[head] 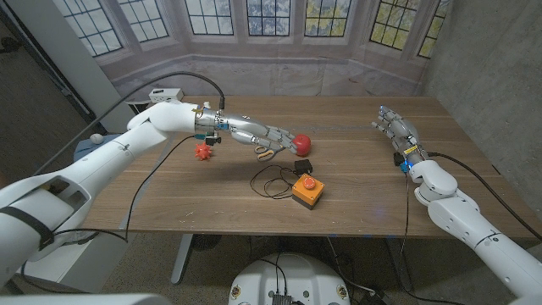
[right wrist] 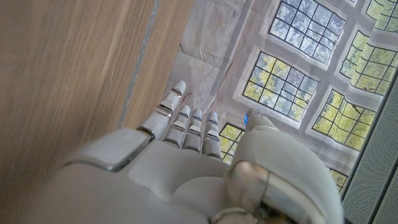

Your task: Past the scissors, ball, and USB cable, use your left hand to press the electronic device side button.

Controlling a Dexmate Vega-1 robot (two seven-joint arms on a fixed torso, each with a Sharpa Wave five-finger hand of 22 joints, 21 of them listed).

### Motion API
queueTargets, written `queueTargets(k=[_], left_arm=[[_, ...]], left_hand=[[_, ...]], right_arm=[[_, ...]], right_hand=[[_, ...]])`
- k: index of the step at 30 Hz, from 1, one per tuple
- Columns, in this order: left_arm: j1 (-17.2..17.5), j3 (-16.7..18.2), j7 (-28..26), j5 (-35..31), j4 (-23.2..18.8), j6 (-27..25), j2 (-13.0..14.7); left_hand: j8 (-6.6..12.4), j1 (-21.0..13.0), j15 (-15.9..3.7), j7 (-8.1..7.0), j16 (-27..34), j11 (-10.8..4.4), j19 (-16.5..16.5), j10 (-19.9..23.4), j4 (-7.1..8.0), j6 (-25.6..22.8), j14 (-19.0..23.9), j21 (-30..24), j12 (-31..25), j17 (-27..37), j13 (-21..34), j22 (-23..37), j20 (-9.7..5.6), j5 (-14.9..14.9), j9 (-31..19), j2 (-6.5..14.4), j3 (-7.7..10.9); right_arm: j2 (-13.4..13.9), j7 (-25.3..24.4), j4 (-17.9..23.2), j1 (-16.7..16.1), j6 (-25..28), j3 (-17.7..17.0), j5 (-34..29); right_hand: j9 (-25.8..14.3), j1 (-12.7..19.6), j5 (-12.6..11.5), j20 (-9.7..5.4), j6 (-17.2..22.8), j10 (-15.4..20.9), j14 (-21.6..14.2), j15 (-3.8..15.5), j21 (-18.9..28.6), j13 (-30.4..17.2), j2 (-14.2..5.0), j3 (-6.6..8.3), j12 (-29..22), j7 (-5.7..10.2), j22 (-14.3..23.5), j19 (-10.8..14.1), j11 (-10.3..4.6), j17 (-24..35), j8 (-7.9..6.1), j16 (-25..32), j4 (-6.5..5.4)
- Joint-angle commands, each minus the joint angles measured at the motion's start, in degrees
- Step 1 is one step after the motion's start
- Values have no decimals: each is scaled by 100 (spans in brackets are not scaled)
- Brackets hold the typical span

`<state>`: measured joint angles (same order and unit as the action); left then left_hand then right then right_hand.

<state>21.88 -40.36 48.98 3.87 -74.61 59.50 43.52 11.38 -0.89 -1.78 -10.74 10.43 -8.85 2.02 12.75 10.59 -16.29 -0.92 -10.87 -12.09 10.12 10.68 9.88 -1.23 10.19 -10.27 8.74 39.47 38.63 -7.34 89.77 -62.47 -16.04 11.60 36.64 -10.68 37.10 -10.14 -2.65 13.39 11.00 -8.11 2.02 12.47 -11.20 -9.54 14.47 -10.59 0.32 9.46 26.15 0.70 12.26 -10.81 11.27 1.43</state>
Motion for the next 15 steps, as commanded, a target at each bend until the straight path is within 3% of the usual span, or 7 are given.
queueTargets(k=[1, 15], left_arm=[[-373, -387, 464, 242, 387, -64, -214], [-725, -664, 1005, 595, 763, -182, -580]], left_hand=[[46, 58, -40, 11, 36, 2, -15, 124, 0, -133, 39, -13, -46, 16, 3, 7, 10, 27, -27, 14, -34], [74, 59, -39, 29, 58, 63, -13, 396, 4, -363, 140, -21, -106, 7, -4, 7, 36, 29, -26, 64, -33]], right_arm=[[-4, -21, -26, -52, -24, -54, 30], [-24, -12, -98, -123, -112, -123, 76]], right_hand=[[-17, -29, -23, -164, -18, -18, 16, 103, -44, 6, -2, 7, -32, -15, 12, -20, -1, 6, -5, 49, 31], [-17, -35, -24, -161, -23, -28, 24, 107, -64, 7, -7, 13, -35, -13, 12, -17, -5, 2, -8, 55, 51]])
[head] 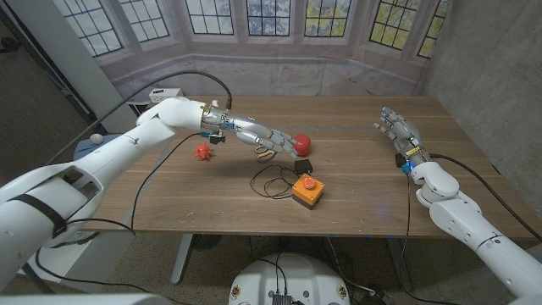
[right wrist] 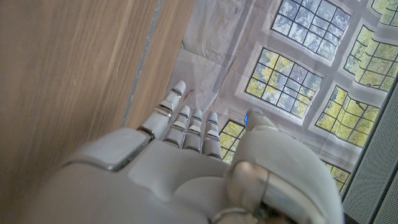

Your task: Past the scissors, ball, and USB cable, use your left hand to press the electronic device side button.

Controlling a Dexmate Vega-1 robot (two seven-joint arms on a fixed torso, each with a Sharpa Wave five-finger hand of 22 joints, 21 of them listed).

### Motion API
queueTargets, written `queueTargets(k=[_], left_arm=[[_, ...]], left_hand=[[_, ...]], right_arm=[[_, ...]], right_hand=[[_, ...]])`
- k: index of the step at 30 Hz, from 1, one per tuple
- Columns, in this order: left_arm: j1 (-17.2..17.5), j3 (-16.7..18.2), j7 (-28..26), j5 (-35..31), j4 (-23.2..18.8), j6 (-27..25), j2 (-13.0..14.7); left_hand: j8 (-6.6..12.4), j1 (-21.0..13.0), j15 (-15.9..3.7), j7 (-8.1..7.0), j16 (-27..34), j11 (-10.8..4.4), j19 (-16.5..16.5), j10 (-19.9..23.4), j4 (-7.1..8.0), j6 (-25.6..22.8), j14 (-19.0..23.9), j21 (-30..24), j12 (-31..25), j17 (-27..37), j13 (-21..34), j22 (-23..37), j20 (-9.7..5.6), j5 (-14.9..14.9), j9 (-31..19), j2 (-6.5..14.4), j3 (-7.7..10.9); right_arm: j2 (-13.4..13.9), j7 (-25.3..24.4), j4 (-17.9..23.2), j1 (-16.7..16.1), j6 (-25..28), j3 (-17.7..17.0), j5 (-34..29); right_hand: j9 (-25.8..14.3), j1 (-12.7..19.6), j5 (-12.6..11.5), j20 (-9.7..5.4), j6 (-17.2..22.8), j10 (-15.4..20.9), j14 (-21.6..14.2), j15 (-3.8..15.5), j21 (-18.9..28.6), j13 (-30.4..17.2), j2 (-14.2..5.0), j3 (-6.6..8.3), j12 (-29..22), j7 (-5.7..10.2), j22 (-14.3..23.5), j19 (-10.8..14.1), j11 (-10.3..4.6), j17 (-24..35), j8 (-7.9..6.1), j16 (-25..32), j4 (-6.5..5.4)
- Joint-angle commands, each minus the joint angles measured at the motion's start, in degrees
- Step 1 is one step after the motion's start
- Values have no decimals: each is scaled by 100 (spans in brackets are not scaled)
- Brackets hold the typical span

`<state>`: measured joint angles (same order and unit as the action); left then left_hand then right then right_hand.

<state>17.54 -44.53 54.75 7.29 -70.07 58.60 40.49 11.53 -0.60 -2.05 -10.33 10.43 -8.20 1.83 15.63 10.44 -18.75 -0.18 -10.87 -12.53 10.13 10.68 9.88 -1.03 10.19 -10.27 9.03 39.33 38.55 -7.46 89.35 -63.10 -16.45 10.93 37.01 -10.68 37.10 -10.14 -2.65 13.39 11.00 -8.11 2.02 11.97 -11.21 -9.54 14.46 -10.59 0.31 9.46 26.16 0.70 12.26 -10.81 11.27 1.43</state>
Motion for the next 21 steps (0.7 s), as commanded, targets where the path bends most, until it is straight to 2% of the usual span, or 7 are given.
queueTargets(k=[1, 12, 14, 21], left_arm=[[-307, -259, 454, 250, 322, -88, -297], [-430, -377, 758, 451, 449, -185, -469], [-456, -405, 820, 450, 456, -181, -503], [-513, -449, 950, 486, 510, -160, -589]], left_hand=[[63, 31, -23, -3, 60, -3, 9, 139, 20, -141, 77, -22, -69, 6, -5, 7, 13, 29, -26, 38, -20], [117, 46, -80, 3, 110, -51, 36, 487, 39, -501, 293, -37, -131, 4, -10, 10, 59, 27, -25, 67, -31], [132, 49, -78, 0, 114, 6, 54, 561, 41, -595, 331, -43, -141, 4, -10, 10, 55, 26, -25, 69, -35], [138, 54, -103, -12, 122, -25, 71, 715, 43, -756, 422, -48, -150, 2, -11, 11, 38, 24, -25, 64, -48]], right_arm=[[-19, -7, -57, -71, -81, -63, 40], [-9, -33, -27, -185, -136, -142, 70], [-10, -34, -24, -203, -159, -159, 74], [1, -41, 10, -264, -182, -204, 87]], right_hand=[[-17, -36, -24, -159, -24, -29, 26, 104, -14, 7, -7, 14, -35, -16, 13, -14, -4, 1, -8, 54, 52], [-17, -51, -23, -164, -27, -43, 32, 109, -30, 8, -9, 15, -35, -10, 13, -14, -5, -1, -11, 60, 62], [-17, -54, -23, -163, -27, -52, 34, 101, -33, 8, -10, 15, -33, -13, 13, -13, -10, -1, -12, 61, 65], [-17, -62, -24, -169, -34, -61, 45, 100, -42, 9, -13, 17, -33, -12, 13, -12, -5, -2, -11, 61, 72]])
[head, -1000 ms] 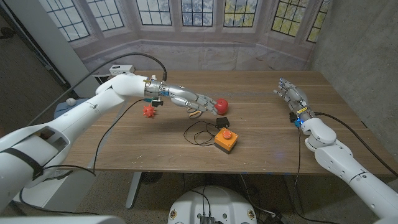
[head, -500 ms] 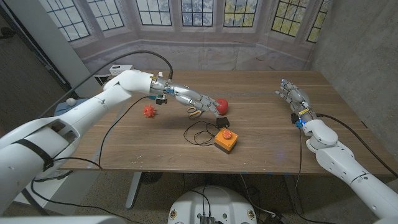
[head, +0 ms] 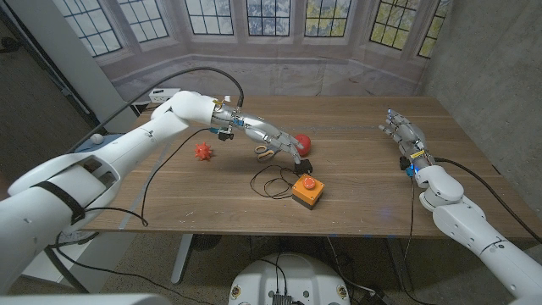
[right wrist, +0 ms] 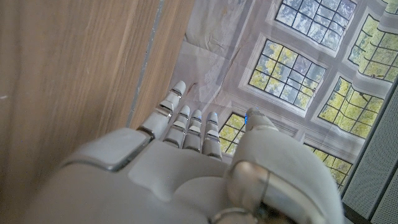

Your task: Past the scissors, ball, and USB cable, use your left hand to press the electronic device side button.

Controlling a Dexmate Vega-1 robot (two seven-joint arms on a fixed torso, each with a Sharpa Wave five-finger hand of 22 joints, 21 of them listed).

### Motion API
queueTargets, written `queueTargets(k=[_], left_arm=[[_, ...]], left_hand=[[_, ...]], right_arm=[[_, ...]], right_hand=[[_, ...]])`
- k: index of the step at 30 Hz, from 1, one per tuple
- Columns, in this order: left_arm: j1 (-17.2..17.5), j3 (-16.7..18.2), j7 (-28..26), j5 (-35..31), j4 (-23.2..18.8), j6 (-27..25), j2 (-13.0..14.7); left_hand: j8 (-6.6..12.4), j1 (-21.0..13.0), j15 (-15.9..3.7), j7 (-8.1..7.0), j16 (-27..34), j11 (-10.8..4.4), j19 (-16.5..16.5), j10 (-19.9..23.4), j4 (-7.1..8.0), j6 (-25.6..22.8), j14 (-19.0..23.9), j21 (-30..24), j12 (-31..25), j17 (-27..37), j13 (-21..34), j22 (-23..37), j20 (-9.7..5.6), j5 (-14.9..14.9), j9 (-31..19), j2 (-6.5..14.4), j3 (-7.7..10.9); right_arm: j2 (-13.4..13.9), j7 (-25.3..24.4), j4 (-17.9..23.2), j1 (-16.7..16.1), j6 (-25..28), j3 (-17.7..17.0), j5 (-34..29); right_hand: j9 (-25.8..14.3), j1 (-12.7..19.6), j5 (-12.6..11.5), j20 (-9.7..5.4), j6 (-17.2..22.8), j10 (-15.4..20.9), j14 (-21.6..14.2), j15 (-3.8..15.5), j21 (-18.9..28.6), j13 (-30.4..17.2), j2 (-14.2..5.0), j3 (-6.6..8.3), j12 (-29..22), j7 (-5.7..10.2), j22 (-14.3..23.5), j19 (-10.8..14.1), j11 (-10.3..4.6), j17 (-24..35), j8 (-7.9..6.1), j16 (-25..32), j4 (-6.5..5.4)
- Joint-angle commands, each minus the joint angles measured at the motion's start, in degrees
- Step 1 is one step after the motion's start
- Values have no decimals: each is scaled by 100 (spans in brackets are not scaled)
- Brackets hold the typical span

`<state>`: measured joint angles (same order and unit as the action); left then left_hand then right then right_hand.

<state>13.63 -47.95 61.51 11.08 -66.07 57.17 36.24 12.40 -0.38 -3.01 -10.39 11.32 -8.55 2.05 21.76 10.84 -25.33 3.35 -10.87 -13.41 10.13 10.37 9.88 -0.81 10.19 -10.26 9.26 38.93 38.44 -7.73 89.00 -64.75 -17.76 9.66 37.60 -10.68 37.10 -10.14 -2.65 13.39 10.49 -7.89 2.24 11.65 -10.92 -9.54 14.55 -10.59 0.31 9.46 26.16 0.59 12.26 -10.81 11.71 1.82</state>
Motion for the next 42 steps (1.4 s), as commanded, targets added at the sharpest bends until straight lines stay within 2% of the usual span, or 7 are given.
queueTargets(k=[1, 4, 6, 14, 25, 33, 42], left_arm=[[-133, -114, 291, 110, 115, -16, -177], [-161, -124, 314, 85, 137, 11, -214], [-184, -140, 340, 76, 160, 22, -238], [-315, -230, 451, 24, 340, 133, -379], [-528, -354, 443, -317, 600, 447, -587], [-654, -488, 422, -398, 738, 545, -726], [-694, -565, 347, -585, 607, 642, -756]], left_hand=[[55, 33, -6, -7, 36, 7, 52, 112, 3, -128, 88, -48, -60, 1, 20, 11, 18, 24, -25, 42, -10], [59, 34, -10, -2, 36, -27, 57, 160, 4, -188, 115, -49, -60, 1, 20, 11, 13, 23, -25, 43, -14], [62, 35, -97, 3, 36, -11, 72, 262, 5, -270, 153, -53, -74, -1, 20, 12, 8, 23, -25, 43, -19], [77, 37, -174, 56, 50, 96, 101, 415, 5, -455, 274, -58, -82, -3, 20, 12, -17, 22, -27, 38, -32], [27, 43, -162, 166, 31, 166, 127, 439, 7, -459, 310, -63, -49, -3, 21, 13, -40, 20, -28, 31, -50], [-16, 48, -170, 189, 14, 172, 201, 436, 10, -429, 316, -88, -20, 0, 21, 17, -73, 19, -29, 26, -68], [-31, 51, -166, 200, -3, 184, 163, 439, 12, -448, 310, -70, 0, 2, 21, 20, -57, 19, -29, 26, -82]], right_arm=[[12, -17, 51, -109, -57, -84, 31], [18, -24, 66, -139, -68, -106, 34], [19, -27, 72, -158, -77, -120, 37], [2, -30, 61, -206, -113, -152, 49], [-24, -37, 16, -249, -146, -191, 73], [-65, 15, -68, -287, -201, -220, 146], [-83, 41, -107, -371, -283, -284, 202]], right_hand=[[-17, -63, -24, -168, -36, -14, 24, 80, -12, -20, -14, 9, -32, -13, 13, -14, 8, -2, -10, 18, 34], [-17, -66, -24, -167, -37, -14, 25, 78, -16, -20, -14, 9, -34, -12, 14, -17, 11, -3, -11, 19, 36], [-17, -71, -23, -167, -38, -15, 29, 83, -18, -20, -16, 9, -35, -7, 14, -16, 12, -2, -11, 20, 37], [-17, -86, -23, -169, -44, -34, 32, 84, -28, -20, -19, 9, -31, -5, 14, -20, 25, -2, -11, 24, 39], [-17, -100, -23, -169, -38, -41, 36, 78, -35, -19, -19, 10, -35, -10, 14, -17, 34, -3, -16, 28, 46], [-17, -109, -24, -169, -31, -46, 40, 68, -42, -19, -20, 13, -37, -15, 14, -19, 37, -4, -20, 31, 53], [-17, -120, -24, -166, -21, -42, 46, 73, -47, -19, -23, 15, -42, -24, 15, -19, 25, -4, -25, 33, 58]])
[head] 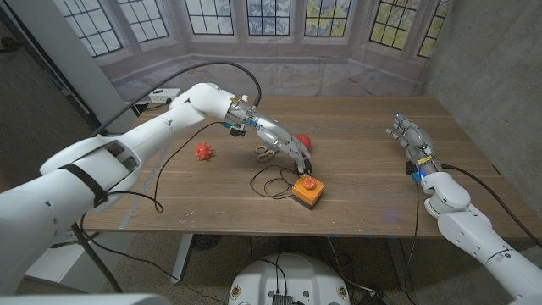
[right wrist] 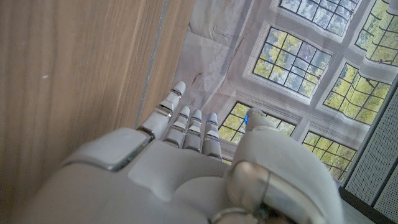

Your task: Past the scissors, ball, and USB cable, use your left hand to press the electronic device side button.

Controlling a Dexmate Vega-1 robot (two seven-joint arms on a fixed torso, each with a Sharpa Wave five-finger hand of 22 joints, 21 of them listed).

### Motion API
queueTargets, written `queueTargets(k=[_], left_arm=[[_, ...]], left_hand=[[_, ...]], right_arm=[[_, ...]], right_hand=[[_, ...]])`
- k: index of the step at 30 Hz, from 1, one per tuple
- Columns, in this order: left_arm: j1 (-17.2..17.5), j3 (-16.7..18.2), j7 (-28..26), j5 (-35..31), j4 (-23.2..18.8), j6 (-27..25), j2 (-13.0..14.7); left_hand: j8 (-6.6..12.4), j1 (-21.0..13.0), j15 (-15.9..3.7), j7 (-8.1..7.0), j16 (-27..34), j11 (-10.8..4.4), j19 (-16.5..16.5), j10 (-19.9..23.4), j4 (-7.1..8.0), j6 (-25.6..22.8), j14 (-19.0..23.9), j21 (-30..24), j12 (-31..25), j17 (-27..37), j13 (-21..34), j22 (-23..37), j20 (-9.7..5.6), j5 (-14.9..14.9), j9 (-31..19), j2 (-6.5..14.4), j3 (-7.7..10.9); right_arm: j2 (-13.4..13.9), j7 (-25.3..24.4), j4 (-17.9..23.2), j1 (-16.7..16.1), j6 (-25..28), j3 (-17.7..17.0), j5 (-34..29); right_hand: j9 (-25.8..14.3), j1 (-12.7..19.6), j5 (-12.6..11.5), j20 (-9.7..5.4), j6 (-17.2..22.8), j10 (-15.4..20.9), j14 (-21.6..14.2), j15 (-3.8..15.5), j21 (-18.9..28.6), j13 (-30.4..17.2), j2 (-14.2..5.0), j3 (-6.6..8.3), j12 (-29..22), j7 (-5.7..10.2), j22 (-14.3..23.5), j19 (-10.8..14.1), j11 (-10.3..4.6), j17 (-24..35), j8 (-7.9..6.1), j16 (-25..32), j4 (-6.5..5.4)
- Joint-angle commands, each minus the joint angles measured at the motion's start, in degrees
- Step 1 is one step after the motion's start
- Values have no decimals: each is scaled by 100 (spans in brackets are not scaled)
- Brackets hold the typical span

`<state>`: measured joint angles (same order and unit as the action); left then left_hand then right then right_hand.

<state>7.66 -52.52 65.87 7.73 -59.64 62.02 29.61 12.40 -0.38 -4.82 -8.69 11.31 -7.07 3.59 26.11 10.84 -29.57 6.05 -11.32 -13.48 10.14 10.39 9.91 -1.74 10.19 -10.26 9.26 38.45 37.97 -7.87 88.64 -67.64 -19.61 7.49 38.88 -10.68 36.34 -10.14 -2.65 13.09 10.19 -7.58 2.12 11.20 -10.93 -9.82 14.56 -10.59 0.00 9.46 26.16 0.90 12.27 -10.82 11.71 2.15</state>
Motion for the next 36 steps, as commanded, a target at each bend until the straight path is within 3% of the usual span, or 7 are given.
queueTargets(k=[1, 9, 17, 36], left_arm=[[-88, -76, -171, -389, -54, 242, -99], [10, 34, -656, -1070, -368, 555, -45], [205, 392, -1369, -2084, -692, 782, -6], [93, 161, -1821, -2489, -758, 658, 10]], left_hand=[[-38, 52, 12, 35, -6, 45, -4, -3, 13, -15, 36, -20, 13, 1, 19, 17, 37, 19, -29, 27, -36], [-64, 62, -9, 50, -7, 32, 7, -11, 24, 1, 63, -26, 35, 6, 19, 24, -25, 20, -30, 33, -56], [-64, 71, -23, 71, 6, 61, 62, 33, 27, -53, 134, -48, 37, 9, 19, 28, -61, 18, -31, 22, -89], [-103, 70, -8, 87, -17, 46, 60, 24, 21, -52, 177, -42, 77, 11, 19, 32, -65, 18, -31, 18, -139]], right_arm=[[-36, 59, -72, -92, -103, -74, 81], [-15, 87, -49, -202, -149, -149, 135], [-22, 120, -63, -251, -179, -191, 174], [-40, 209, -176, -243, -202, -209, 233]], right_hand=[[-17, -45, -24, -167, 13, -12, 11, 82, -3, -17, 5, 14, -43, 6, 15, -18, -2, -5, -26, 36, 28], [-17, -54, -24, -167, 20, -14, 13, 73, -7, -17, 5, 17, -45, 4, 15, -17, 9, -6, -29, 38, 35], [-17, -65, -24, -164, 21, -14, 13, 79, -10, -17, 4, 18, -48, 7, 16, -14, 7, -7, -29, 42, 40], [-17, -82, -25, -161, 20, -22, 19, 79, -17, -17, 2, 28, -51, 8, 16, -11, 21, -10, -28, 47, 62]])
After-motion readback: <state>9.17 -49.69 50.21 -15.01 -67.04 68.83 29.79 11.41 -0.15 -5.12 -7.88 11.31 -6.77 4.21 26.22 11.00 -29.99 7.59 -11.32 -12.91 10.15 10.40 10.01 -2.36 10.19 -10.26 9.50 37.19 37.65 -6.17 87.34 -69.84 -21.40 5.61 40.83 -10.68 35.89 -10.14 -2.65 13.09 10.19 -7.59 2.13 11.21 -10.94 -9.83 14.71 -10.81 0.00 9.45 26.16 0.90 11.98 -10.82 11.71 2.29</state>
